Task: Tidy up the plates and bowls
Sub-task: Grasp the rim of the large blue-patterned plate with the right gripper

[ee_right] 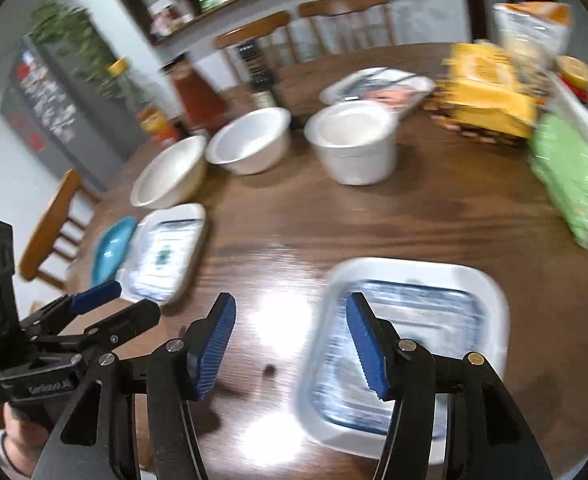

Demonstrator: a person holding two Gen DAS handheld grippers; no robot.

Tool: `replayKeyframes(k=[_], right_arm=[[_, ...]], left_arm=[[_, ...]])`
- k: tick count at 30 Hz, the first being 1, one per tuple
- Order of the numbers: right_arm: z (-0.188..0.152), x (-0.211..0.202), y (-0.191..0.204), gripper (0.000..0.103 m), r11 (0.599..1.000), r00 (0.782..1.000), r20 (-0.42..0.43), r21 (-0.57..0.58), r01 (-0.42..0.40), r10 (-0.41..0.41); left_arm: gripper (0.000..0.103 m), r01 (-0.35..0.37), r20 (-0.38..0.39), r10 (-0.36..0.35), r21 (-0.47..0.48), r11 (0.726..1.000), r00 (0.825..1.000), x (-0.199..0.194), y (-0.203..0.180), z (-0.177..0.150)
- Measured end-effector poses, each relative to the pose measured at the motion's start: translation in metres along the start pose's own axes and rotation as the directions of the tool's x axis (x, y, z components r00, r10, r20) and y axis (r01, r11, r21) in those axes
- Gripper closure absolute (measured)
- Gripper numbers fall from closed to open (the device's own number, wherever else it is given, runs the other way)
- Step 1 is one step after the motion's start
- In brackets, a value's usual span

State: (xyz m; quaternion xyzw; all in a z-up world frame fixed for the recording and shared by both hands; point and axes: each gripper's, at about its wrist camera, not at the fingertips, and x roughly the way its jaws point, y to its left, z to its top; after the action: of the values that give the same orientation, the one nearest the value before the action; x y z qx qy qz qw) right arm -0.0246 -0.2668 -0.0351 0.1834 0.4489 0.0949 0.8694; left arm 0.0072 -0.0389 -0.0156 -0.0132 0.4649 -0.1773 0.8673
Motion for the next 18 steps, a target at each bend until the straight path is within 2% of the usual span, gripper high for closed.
replayKeyframes(k=[3, 8, 13, 18], right_arm=[[0.004, 0.018, 0.023, 0.045, 0.998, 0.998, -0.039, -0.035, -0.059, 0.057], [0.007, 0.051, 0.054, 0.045, 0.989, 0.986, -0.124, -0.078, -0.124, 0.114], [0.013, 0.079, 0.077, 0.045, 0.984, 0.978, -0.175, -0.116, -0.137, 0.115], [0.020, 0.105, 0.088, 0.045, 0.987, 0.976, -0.203, -0.124, -0.107, 0.080]], left_arm=[[0.007, -0.055, 0.013, 0.057, -0.106, 0.993, 0.998, -0.012, 0.044, -0.003], [0.007, -0.110, -0.015, 0.110, -0.248, 0.963, 0.994, -0.017, 0.102, -0.015], [0.008, -0.123, -0.065, 0.108, -0.296, 0.947, 0.992, 0.000, 0.127, -0.020], [0.012, -0.118, -0.087, 0.097, -0.277, 0.954, 0.991, 0.018, 0.133, -0.013]])
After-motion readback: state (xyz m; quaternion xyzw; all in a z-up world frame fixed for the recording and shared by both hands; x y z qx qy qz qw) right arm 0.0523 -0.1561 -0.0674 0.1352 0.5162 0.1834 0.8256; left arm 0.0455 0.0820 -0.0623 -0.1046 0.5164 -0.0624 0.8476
